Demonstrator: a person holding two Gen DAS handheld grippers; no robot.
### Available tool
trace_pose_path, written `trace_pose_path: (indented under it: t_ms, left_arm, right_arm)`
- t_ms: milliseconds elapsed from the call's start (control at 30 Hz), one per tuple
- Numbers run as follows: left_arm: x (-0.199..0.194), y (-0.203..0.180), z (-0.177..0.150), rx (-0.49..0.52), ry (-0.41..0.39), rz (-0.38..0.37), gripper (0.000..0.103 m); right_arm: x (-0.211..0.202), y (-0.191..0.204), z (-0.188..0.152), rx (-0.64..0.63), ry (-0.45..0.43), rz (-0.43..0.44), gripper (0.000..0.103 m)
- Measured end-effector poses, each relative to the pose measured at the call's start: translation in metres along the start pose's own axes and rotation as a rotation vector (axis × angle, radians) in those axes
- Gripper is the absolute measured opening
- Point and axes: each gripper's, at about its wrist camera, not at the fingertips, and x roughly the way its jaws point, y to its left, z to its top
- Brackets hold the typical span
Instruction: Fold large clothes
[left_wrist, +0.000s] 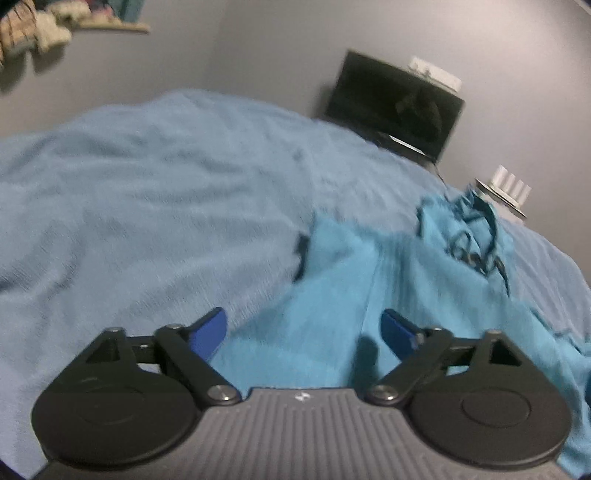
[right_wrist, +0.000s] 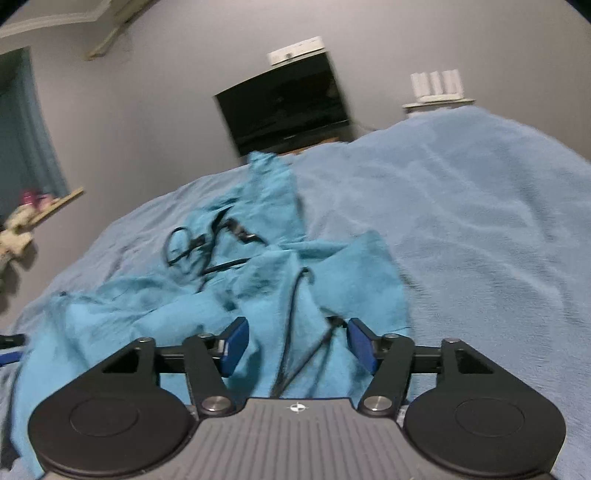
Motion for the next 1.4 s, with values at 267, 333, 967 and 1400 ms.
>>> trace_pose_path:
  t_ms: [267,333,967,1400]
  left_arm:
    - [-0.002,-0.004,-0.005,0.121,-0.015,0.012,0.000]
    - [-0.007,-0.010,-0.004,0.143,-0.035,0.018,0.000]
    - [0.013,0.013,0.001,0.055,0.001,-0.072,0.057]
    - [0.000,-0.006,-0.001,0.170,-0.009,-0.257,0.000]
  right_arm:
    - [-0.021,0.011,-0.011,-0.065,-0.073,-0.043,0.016]
    - [-0.023,0.021,-0.009,-0.114,-0.118,-0.069,0.011]
    - [0.023,0.009,0.016,-0.042,-0.131,-0.118,0.008]
    - [0.006,0.007,0.002,-0.024,-0.160,-0.103,0.009]
